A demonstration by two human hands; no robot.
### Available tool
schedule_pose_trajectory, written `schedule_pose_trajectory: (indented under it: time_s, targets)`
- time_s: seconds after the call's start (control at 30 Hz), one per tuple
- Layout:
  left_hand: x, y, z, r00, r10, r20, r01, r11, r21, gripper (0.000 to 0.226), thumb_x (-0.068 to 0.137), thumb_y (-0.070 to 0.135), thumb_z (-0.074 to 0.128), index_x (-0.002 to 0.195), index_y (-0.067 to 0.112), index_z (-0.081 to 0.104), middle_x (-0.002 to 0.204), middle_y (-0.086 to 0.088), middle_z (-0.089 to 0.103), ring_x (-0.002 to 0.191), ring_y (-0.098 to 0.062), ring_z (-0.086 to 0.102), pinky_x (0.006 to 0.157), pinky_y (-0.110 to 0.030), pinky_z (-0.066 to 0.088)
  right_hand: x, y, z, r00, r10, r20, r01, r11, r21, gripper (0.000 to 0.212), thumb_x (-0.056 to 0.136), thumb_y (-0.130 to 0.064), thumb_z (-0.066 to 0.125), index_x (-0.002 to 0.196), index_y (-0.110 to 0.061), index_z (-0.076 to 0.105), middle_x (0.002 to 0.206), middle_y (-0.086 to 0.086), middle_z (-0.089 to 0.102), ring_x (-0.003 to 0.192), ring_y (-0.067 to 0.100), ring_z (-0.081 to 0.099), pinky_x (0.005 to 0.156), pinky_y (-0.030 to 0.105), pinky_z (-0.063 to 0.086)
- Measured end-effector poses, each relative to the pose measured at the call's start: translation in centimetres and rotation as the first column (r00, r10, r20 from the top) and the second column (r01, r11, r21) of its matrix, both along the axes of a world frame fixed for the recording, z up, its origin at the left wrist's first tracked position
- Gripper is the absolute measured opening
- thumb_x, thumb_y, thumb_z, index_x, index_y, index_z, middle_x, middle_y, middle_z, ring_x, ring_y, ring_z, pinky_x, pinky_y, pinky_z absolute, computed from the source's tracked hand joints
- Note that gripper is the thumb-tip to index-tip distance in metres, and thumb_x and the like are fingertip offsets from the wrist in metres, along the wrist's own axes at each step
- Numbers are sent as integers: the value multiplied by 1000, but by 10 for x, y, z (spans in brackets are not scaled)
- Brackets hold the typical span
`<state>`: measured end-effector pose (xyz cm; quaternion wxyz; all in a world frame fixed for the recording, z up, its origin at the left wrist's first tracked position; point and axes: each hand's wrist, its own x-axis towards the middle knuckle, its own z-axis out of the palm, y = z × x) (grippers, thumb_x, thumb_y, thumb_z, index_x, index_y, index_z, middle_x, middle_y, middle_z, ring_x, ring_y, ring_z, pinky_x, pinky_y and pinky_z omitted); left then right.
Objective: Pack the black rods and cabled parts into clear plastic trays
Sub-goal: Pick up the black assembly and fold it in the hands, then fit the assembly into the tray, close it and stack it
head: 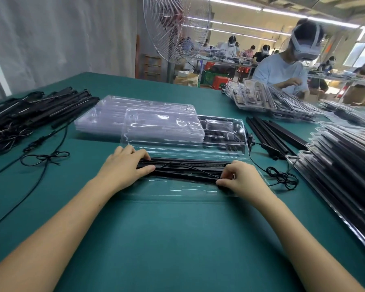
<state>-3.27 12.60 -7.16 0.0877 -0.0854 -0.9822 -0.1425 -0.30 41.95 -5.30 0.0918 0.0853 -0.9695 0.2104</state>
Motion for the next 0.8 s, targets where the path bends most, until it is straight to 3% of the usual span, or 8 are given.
schedule_pose_trajectory:
  time_s: [0.1, 0.3, 0.5, 0.7, 0.8]
  targets:
    - [1, 1, 0, 1000, 8, -4, -8, 1000, -21, 39, 89, 60, 44, 118, 36, 50, 108, 5, 44, 114, -19, 37, 95, -35, 34, 0, 2, 2, 1000, -5, -6, 5, 1000, 17, 22, 83, -31, 70, 67, -21, 59, 71, -7, 52, 71, 13, 50, 66, 26, 37]
    - [3, 11, -5, 999, 54, -4, -54, 994, -91, 48, 83, 72, 34, 110, 33, 43, 110, 2, 39, 113, -22, 33, 96, -39, 29, -1, -1, 0, 1000, -3, 11, 2, 996, 88, 16, 86, -31, 65, 80, -16, 68, 81, -2, 52, 83, 19, 53, 81, 32, 44]
    - [-3, 8, -1, 995, 68, 77, -67, 998, -6, 46, 75, 75, 44, 103, 38, 43, 103, 5, 35, 100, -14, 24, 93, -36, 28, -2, 4, 4, 997, 44, 63, -46, 999, 29, 13, 86, -30, 66, 81, -18, 69, 75, -14, 47, 71, 5, 45, 59, 16, 29]
    - [-5, -2, 1, 992, 27, 122, -42, 992, 115, 38, 73, 72, 53, 96, 42, 46, 101, 7, 38, 102, -13, 26, 93, -35, 32, 5, 4, 8, 977, 114, 178, -110, 993, -34, 20, 82, -33, 70, 64, -28, 61, 64, -14, 56, 58, -7, 50, 54, 9, 37]
    - [-3, -2, 0, 992, 14, 129, -31, 990, 135, 37, 74, 70, 53, 96, 41, 46, 103, 6, 38, 103, -12, 26, 94, -36, 33, 8, 2, 9, 981, 102, 163, -103, 995, -4, 25, 81, -32, 71, 61, -28, 57, 63, -12, 57, 58, -3, 49, 52, 11, 36]
